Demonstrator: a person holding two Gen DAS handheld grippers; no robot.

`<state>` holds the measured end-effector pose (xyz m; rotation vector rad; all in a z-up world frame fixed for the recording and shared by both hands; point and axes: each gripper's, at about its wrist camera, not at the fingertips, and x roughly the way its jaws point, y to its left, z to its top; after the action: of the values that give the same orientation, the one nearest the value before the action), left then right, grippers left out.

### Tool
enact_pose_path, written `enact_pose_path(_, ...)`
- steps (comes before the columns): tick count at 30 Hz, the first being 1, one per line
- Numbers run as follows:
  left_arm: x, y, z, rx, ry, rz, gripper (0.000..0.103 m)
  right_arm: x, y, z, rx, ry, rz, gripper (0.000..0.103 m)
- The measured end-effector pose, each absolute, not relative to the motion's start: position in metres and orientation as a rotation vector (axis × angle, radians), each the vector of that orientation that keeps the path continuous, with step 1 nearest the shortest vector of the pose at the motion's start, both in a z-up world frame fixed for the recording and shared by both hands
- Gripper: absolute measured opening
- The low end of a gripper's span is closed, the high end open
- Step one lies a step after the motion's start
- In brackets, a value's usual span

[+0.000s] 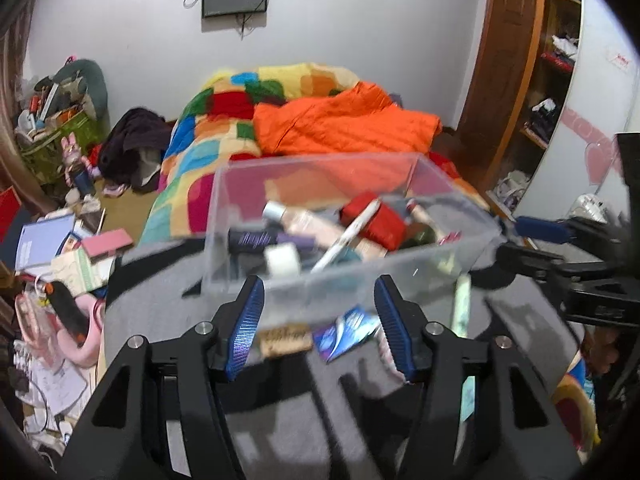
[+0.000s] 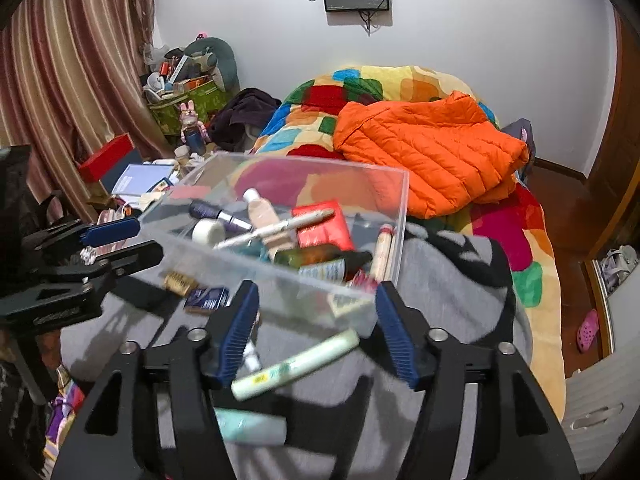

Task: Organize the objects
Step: 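Grasp the beige eraser with the left gripper while the right grasps the mint-green bottle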

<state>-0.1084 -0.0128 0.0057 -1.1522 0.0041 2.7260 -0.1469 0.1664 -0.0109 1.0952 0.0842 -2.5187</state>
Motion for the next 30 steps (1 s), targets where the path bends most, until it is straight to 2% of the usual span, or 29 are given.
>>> enact_pose_path(2,-0.106,-0.018,-0.006,-1.193,-0.005,2.725,0.057,-0.137,0.166,-0.017,1.114,0.080,-2.505,0.064)
enact_pose_path(11,-0.114,-0.032,-0.061,-1.419,0.005,2.688,0.057,-0.107,0.152,-0.063,1.284,0.041,-2.373,0.064)
enact_pose_path(17,-0.122,-0.029,-0.065,-1.443,0.015,2.667,0.057,-0.095,0.141,-0.079,1.334,0.038,-2.333,0.065)
enact_pose_path(20,-0.128,-0.024,-0.067,-1.455,0.033,2.656,0.057,-0.088,0.135,-0.081,1.318,0.075,-2.356,0.078)
enact_pose_path(24,-0.131,-0.022,-0.067,-1.450,0.021,2.651,0.057,-0.080,0.124,-0.085,1.290,0.185,-2.412,0.079)
enact_pose_path(26,-0.130,-0.022,-0.066,-1.442,0.006,2.650,0.054,-0.077,0.122,-0.088,1.271,0.222,-2.430,0.079)
enact_pose_path(28,-0.129,-0.022,-0.066,-1.431,-0.010,2.644,0.047,-0.076,0.124,-0.088,1.260,0.208,-2.438,0.078)
enact_pose_path(30,-0.127,-0.022,-0.065,-1.427,-0.017,2.640,0.042,-0.077,0.127,-0.087,1.254,0.196,-2.449,0.071)
